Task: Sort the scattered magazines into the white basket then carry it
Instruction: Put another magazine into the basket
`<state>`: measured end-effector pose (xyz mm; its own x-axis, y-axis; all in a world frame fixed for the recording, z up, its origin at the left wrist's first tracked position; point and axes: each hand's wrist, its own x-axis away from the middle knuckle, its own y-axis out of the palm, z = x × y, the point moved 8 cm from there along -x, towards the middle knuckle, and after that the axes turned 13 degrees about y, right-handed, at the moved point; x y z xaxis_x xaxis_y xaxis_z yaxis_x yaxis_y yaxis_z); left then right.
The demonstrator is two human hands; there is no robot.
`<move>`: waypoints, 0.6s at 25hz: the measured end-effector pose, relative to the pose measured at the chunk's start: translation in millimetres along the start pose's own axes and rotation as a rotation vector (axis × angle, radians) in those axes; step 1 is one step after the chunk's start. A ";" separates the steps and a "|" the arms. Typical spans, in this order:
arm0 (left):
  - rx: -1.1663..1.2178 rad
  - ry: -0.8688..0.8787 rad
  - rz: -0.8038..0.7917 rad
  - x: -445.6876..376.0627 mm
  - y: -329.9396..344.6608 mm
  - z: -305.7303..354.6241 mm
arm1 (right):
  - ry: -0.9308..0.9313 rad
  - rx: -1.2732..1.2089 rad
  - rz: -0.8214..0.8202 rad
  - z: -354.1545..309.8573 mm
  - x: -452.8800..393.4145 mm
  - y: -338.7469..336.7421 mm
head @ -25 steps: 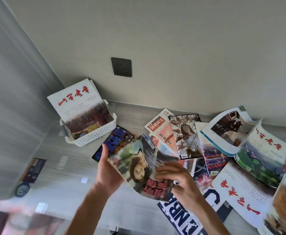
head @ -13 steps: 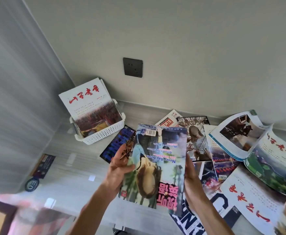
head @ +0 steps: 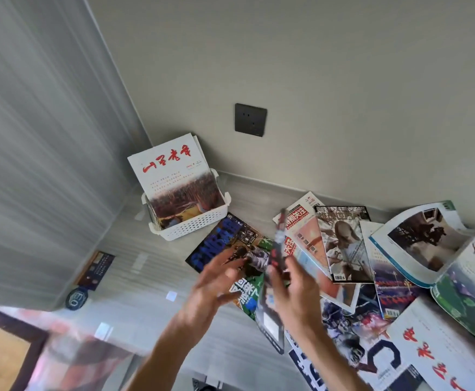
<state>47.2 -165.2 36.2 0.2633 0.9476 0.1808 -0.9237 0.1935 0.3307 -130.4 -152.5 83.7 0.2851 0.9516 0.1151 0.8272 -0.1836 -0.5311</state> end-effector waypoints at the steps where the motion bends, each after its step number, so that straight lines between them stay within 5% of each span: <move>1: -0.101 0.043 -0.075 1.2 13.8 -0.6 | -0.038 0.018 -0.061 -7.5 13.8 22.6; 2: -0.200 0.095 -0.058 -0.4 17.9 -0.6 | -0.077 0.030 -0.171 -12.1 26.9 46.2; 4: -0.403 0.159 0.218 -1.5 -6.7 7.8 | -0.132 0.046 -0.446 -12.7 46.0 82.6; 6: -0.426 0.144 0.362 6.9 -41.7 14.3 | -0.022 -0.078 -0.576 -1.9 41.5 86.8; 9: -0.155 0.159 0.146 11.6 -63.9 24.5 | 0.320 -0.360 -0.463 36.2 1.0 71.2; 12: -0.138 0.184 -0.035 12.7 -82.5 36.1 | 0.379 -0.504 -0.691 40.5 -18.1 93.2; 15: -0.380 0.230 0.162 15.8 -121.2 30.1 | 0.376 -0.301 -0.649 44.6 -17.4 113.9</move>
<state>171.7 -181.3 26.8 0.0788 0.9966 -0.0225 -0.9955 0.0775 -0.0550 -62.7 -178.9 -16.2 -0.1973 0.7544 0.6260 0.9634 0.2675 -0.0188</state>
